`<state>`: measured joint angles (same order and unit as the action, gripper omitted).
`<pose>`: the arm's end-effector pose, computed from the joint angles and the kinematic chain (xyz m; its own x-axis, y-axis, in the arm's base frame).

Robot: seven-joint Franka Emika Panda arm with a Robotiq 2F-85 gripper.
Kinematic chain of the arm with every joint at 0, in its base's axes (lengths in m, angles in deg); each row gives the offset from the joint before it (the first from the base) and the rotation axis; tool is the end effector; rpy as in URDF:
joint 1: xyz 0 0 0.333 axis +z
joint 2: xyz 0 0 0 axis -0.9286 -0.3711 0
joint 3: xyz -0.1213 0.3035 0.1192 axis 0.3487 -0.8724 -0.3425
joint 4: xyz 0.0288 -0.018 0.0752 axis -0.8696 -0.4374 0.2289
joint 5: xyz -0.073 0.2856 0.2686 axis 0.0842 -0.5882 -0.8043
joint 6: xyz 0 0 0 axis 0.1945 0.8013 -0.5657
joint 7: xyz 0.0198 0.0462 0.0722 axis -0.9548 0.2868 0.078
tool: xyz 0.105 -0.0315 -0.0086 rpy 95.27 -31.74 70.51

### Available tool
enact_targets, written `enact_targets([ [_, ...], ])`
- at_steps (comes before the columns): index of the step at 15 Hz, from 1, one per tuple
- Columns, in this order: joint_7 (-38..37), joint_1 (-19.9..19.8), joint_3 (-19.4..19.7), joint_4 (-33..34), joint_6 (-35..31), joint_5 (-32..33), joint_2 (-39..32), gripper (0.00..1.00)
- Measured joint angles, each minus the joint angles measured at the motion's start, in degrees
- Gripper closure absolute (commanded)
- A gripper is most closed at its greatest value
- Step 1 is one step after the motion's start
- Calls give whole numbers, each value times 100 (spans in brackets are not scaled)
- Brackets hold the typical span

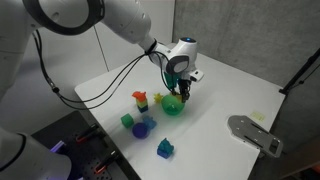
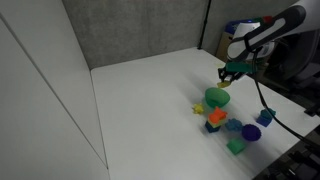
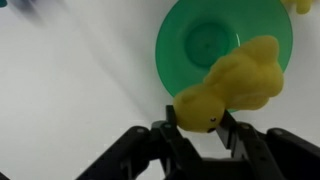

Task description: Remove the yellow toy from the green bowl and put it on the table.

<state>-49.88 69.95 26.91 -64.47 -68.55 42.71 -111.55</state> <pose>0.6804 -0.1166 0.1853 0.7722 -0.6341 0.0396 -0.6353 -0.7699 0.0599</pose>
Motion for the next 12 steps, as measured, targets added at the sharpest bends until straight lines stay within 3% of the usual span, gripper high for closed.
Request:
enact_targets([
  [4,321,-362,7,-657,-261,0,376,82],
  [8,643,-737,-30,-1185,-968,-44,463,82],
  [12,986,-835,-90,-1748,-1359,-45,488,82],
])
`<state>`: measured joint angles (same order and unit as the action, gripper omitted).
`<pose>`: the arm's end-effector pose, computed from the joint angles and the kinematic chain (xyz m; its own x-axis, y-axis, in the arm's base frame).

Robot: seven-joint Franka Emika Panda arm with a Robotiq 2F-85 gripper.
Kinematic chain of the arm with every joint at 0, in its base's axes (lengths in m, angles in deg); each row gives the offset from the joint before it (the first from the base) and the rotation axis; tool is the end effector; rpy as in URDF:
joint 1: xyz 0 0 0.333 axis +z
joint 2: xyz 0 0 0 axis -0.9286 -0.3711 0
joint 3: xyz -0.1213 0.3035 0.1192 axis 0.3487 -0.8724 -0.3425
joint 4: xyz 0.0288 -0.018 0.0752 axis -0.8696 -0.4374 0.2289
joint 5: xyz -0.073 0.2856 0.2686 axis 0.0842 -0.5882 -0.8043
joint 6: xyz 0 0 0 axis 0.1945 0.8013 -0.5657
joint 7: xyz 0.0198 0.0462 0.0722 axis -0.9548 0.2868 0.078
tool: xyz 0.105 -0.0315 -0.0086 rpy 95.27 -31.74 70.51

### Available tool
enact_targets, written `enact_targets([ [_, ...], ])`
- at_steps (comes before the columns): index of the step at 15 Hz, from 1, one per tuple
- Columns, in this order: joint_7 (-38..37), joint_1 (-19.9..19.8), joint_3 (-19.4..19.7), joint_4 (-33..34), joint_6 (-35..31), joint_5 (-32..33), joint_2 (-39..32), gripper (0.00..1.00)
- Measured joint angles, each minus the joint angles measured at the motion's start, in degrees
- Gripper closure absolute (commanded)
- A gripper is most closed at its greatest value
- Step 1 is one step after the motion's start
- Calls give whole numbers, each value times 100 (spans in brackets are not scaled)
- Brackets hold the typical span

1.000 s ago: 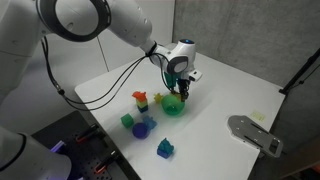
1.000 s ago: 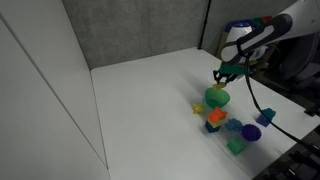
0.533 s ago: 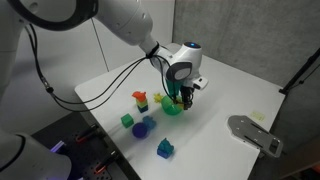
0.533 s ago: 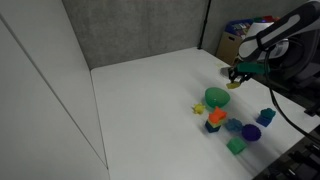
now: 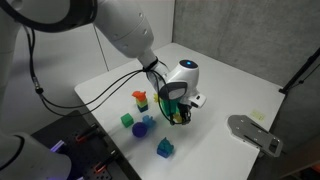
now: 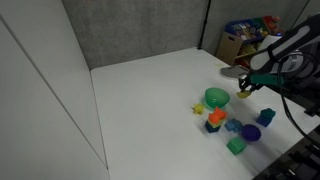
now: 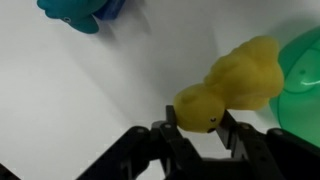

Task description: Remove the yellow toy from the green bowl and put it on the table.

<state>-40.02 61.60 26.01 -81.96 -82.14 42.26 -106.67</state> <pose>0.5788 -0.1964 0.1475 0.7761 -0.6292 0.0421 -0.6306 -0.7741 0.0559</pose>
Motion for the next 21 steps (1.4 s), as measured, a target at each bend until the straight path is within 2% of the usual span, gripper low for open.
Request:
enact_targets([
  [1,81,0,-26,-141,-54,0,18,61],
  [2,149,0,-54,-274,-110,0,42,32],
  [4,253,0,-104,-485,-173,1,108,30],
  [8,326,-14,-234,-676,-114,-17,455,1],
  [12,317,22,-376,-748,263,-31,1089,0],
  [16,290,219,-386,-755,852,-6,1651,0],
  [21,275,371,-381,-982,1356,521,2417,0],
])
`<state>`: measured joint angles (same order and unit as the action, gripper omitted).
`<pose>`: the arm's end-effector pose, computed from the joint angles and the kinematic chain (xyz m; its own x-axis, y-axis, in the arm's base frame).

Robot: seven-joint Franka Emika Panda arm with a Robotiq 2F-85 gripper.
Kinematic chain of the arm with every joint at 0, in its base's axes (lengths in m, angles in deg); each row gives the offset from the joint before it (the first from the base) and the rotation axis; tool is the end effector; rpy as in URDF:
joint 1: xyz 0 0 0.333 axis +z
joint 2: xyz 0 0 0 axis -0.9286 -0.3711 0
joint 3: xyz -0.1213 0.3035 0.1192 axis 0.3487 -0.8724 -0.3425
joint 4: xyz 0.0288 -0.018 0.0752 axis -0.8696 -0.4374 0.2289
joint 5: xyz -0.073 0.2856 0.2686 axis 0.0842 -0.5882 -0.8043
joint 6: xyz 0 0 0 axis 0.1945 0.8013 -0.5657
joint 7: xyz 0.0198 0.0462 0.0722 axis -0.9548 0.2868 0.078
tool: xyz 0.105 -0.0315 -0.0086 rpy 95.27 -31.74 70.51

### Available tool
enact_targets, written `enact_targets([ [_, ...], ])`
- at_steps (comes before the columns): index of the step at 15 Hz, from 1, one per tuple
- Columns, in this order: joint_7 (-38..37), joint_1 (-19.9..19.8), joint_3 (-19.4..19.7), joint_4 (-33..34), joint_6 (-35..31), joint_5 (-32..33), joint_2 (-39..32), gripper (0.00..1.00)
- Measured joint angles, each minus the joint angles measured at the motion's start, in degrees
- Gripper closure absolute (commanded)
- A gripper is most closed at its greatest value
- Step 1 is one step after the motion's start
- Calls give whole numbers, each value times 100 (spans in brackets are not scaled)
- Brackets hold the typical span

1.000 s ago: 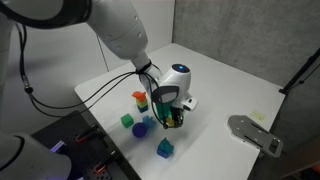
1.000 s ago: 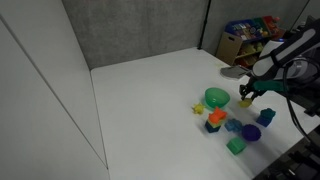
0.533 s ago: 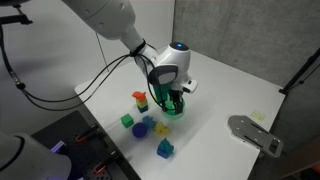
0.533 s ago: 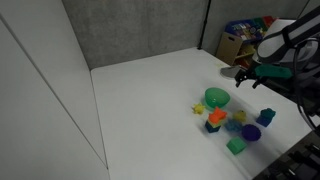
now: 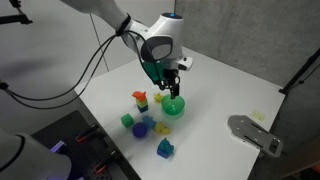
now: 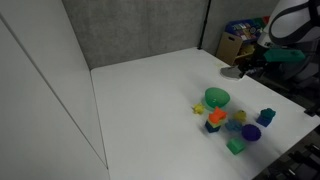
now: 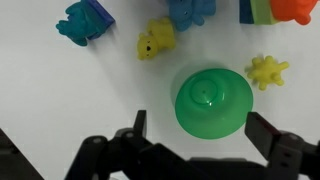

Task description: Remove the yellow toy from the green bowl and put it on the table.

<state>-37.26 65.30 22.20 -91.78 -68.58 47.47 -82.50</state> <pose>0.5523 -0.1064 0.3048 0.8982 -0.4391 0.0210 -0.4393 -0.8984 0.0021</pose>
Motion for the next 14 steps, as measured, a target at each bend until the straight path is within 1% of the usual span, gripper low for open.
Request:
enact_targets([
  [5,106,27,-111,-420,440,439,944,0],
  [8,253,49,-268,-699,768,503,1536,0],
  [14,765,81,-549,-983,1995,503,2662,0],
])
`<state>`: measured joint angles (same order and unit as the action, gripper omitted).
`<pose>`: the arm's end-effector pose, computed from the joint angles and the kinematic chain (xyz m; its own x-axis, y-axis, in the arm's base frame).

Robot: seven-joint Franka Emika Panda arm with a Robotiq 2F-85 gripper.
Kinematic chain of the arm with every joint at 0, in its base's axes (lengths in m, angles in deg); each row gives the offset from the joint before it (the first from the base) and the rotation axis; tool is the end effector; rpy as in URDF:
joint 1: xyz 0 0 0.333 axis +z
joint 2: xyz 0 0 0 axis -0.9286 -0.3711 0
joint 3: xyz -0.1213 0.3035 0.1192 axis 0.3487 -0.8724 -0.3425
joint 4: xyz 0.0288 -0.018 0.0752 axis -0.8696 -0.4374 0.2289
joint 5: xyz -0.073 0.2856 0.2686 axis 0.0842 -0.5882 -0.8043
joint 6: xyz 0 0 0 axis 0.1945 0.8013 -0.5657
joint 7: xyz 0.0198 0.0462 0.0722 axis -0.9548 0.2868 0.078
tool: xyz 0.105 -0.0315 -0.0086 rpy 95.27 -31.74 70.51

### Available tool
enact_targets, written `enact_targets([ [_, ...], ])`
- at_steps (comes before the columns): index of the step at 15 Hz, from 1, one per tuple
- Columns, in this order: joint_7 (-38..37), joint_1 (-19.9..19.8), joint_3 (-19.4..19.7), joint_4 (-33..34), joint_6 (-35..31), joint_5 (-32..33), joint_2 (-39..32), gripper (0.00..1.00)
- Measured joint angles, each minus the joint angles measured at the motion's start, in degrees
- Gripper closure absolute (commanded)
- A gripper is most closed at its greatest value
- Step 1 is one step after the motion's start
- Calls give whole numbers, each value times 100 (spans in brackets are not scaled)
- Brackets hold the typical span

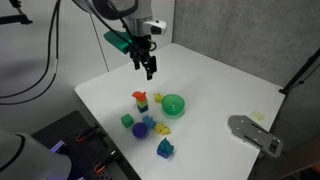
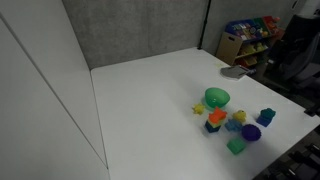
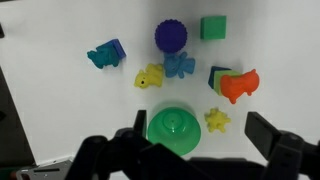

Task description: Remove the yellow toy from the green bowl and put it on the table.

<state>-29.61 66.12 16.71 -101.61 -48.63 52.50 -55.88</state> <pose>0.4505 -0.0402 0.4363 0.9868 -0.1584 -0.0348 -0.1572 -0.9869 0.0364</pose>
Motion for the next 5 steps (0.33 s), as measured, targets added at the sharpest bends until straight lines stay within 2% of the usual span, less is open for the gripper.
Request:
enact_targets([
  [5,160,18,-58,-1,439,-5,599,0],
])
